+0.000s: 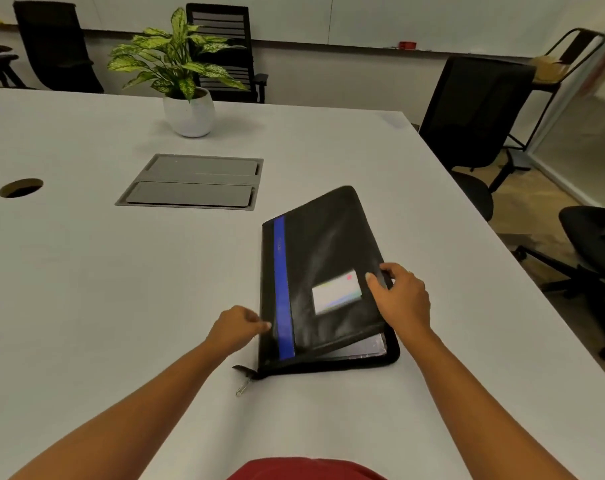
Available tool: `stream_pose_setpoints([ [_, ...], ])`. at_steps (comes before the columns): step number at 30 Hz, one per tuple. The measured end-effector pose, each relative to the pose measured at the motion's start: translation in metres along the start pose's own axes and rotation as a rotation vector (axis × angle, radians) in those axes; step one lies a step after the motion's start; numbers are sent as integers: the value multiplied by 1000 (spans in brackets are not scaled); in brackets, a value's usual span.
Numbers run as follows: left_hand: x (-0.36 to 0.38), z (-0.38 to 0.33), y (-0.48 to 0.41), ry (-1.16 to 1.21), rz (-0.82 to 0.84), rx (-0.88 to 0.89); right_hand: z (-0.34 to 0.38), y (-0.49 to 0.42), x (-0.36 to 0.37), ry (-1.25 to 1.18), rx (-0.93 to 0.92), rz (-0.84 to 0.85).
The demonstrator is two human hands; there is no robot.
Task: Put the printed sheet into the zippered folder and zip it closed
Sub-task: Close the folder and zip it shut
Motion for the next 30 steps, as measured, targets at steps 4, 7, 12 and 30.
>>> stream_pose_setpoints([
  [4,14,18,-5,-182,10,-19,-45,6,21,31,95,105],
  [7,21,29,-5,-286,33,-16,-72,16,38,78,148,199],
  [12,28,43,-5,-349,59,5,-79,38,72,226,2,415],
  [30,26,54,-3,-444,-37,-20,-88,51,99,527,-295,780],
])
Point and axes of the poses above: each hand's wrist, its own y-axis away from the middle knuckle, its own x-axis out of the palm, z = x × y, the point moved 8 cm from there along -y, towards the middle knuckle, and after that the axes turned 14 degrees about -x, right-handed, at the moved point
